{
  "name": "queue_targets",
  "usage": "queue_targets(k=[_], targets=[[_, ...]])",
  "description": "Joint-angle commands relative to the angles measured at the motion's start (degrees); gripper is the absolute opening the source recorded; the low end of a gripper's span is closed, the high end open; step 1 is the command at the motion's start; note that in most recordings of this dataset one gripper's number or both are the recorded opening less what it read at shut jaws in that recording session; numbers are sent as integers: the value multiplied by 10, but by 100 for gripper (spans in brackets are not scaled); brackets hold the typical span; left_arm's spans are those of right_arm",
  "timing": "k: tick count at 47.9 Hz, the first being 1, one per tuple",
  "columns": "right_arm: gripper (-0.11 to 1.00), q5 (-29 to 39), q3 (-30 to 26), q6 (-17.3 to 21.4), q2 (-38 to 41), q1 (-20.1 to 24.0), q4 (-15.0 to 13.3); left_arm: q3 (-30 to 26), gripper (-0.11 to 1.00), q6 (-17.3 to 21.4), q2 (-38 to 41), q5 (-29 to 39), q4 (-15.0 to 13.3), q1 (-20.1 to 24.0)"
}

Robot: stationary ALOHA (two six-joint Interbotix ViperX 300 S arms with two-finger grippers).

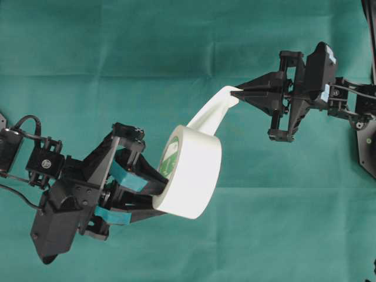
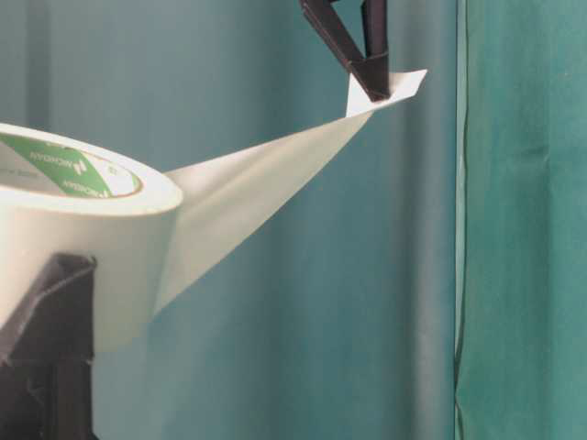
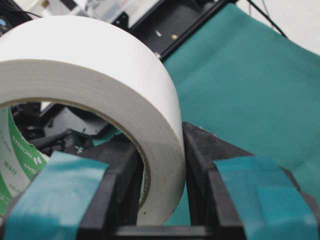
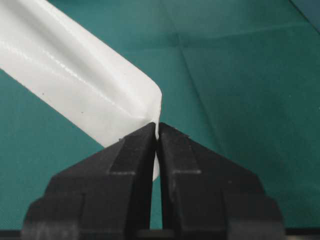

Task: Peel off the duct tape with your right arm.
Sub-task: 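Swing the roll upward with the left gripper, peeling more tape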

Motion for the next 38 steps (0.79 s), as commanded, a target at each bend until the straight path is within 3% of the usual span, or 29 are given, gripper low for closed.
queue_targets(k=[1, 38], targets=[[-9, 0, -6, 1, 3, -5, 3, -10, 20, 1, -22, -23, 1, 1], [-9, 0, -13, 6, 61, -5, 3, 5, 20, 1, -36, -107, 1, 46]])
